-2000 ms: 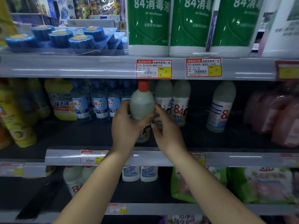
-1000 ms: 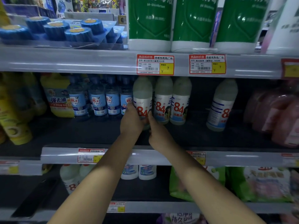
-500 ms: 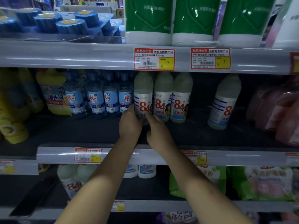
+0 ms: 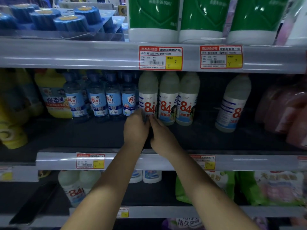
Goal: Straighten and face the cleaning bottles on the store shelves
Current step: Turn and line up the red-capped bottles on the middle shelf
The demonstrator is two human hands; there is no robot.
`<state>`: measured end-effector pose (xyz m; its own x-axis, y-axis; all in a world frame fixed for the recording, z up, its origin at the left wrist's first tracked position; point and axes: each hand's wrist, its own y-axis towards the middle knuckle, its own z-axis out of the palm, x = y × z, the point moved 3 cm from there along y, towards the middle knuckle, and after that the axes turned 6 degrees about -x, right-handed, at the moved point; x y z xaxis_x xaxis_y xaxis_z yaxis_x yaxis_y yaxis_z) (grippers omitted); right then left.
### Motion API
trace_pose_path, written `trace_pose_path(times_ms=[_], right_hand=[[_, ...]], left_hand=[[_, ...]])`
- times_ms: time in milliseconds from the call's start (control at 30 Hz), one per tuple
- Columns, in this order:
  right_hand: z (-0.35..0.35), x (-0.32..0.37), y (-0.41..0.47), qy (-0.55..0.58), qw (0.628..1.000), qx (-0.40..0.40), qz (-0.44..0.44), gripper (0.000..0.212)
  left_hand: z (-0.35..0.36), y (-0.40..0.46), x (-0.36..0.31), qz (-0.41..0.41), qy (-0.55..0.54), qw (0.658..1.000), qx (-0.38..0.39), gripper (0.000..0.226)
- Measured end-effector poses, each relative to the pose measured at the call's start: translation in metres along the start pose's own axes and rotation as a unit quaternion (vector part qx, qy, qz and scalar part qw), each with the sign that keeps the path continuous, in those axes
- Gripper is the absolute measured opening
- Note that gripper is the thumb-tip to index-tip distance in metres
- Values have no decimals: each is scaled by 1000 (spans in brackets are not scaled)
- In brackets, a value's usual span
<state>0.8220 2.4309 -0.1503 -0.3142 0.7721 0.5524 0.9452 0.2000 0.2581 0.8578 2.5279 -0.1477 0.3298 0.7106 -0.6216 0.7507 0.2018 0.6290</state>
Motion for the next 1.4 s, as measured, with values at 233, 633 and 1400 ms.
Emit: trace_pose_path(times_ms=[233, 633, 1400], right_hand=[[6, -3, 5, -17, 1000, 22, 15, 78], [6, -3, 5, -12, 1000, 15, 21, 75], [115, 55, -106, -19, 927, -176, -330, 21]], left_hand=[[4, 1, -1, 20, 12, 999, 49, 27], [14, 2, 8, -2, -20, 995, 102, 56], [-110, -179, 105, -45, 8, 993, -106, 45]])
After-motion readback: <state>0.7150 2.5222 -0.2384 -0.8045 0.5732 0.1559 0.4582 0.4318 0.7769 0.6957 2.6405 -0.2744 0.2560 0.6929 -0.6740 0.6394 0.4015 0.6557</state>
